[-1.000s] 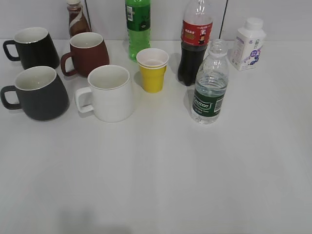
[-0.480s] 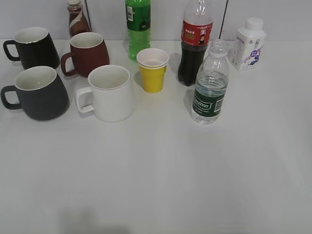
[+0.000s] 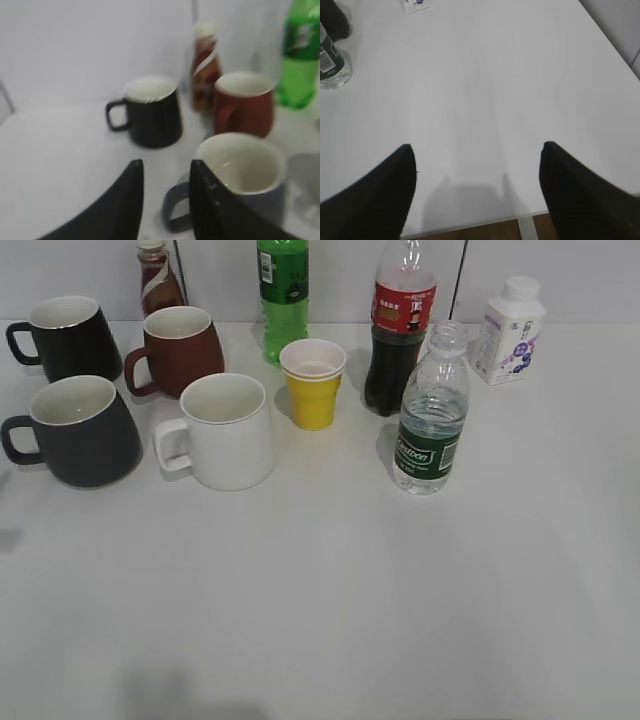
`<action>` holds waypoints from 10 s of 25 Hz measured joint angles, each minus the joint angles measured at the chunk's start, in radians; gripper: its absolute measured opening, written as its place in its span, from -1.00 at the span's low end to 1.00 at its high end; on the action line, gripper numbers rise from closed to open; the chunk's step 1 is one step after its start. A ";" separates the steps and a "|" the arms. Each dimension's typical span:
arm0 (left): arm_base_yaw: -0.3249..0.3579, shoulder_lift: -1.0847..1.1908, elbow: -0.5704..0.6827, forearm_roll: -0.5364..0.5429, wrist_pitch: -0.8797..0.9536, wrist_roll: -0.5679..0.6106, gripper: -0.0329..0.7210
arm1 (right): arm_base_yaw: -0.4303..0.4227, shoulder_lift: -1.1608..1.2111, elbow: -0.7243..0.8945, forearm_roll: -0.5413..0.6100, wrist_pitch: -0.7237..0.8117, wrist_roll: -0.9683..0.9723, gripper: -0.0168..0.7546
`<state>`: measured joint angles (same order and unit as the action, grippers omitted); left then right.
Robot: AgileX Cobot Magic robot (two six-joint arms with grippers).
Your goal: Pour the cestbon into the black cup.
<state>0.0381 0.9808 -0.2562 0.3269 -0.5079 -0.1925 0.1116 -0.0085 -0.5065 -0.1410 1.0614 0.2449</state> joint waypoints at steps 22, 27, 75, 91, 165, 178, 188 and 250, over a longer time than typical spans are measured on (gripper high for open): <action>0.125 0.746 -0.040 0.005 -0.569 0.222 0.16 | 0.000 0.000 0.000 0.012 0.000 0.000 0.53; 0.125 0.798 -0.090 0.004 -0.578 0.225 0.15 | 0.000 0.000 0.000 0.012 0.000 -0.001 0.53; 0.123 0.667 -0.147 0.112 -0.572 0.240 -0.81 | 0.501 1.206 0.061 1.653 -1.140 -1.749 0.29; 0.123 0.611 -0.146 0.125 -0.585 0.217 -0.81 | 0.680 1.390 0.264 0.739 -1.907 -0.399 0.46; -0.620 0.395 -0.199 -0.026 0.016 0.173 -0.81 | 0.554 1.602 -0.223 0.185 -1.829 -1.860 0.29; -0.619 0.395 -0.201 -0.072 -0.036 0.173 -0.81 | 0.554 1.601 -0.224 0.030 -1.733 -1.433 0.29; -0.513 0.395 -0.259 -0.107 -0.086 0.200 -0.81 | 0.532 1.522 -0.225 0.361 -1.727 -0.760 0.29; -0.037 0.850 -0.028 -0.128 -0.700 0.237 -0.20 | 0.369 1.716 -0.122 0.354 -1.696 -0.319 0.29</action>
<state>0.0012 1.8308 -0.2846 0.1992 -1.2079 0.0441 0.4804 1.7074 -0.6285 0.2125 -0.6346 -0.0743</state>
